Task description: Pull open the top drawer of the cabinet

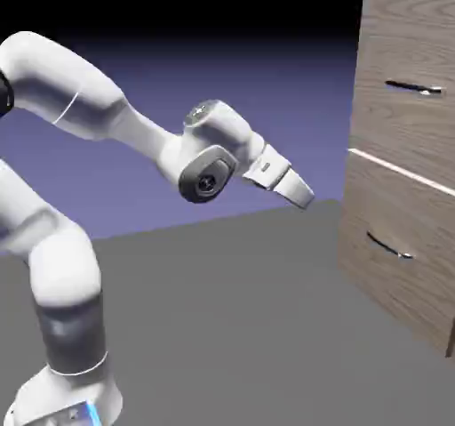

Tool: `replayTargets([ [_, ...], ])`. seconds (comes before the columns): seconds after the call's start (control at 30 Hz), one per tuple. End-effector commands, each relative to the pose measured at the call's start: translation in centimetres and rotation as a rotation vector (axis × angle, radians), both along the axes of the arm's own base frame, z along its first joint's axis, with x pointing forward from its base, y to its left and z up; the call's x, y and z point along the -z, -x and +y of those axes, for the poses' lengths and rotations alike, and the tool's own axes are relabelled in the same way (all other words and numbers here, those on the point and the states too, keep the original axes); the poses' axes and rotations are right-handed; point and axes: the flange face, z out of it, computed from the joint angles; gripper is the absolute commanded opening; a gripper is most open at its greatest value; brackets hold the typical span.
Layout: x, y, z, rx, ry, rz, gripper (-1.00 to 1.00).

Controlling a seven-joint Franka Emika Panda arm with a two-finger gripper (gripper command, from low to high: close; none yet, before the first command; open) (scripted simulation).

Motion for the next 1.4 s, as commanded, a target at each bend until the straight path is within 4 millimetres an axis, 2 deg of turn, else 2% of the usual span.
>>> replayTargets([
  [0.0, -0.7, -0.3, 0.4, -0.062, 0.052, -0.014, 0.0],
  [0.3, -6.2, -3.0, 3.0, -0.562, 0.555, -0.15, 0.0],
  [0.6, -9.9, -5.5, 4.1, -0.963, 1.131, -0.265, 0.0],
  [0.97, -11.9, -9.2, 4.3, -1.338, 1.926, -0.286, 0.0],
  [1.27, -12.1, -12.7, 3.9, -1.561, 2.635, -0.123, 0.0],
  [1.3, -12.1, -13.2, 3.9, 1.579, -2.712, 0.09, 0.0],
  [1.37, -12.1, -14.0, 3.7, 1.461, -2.6, 0.013, 0.0],
])
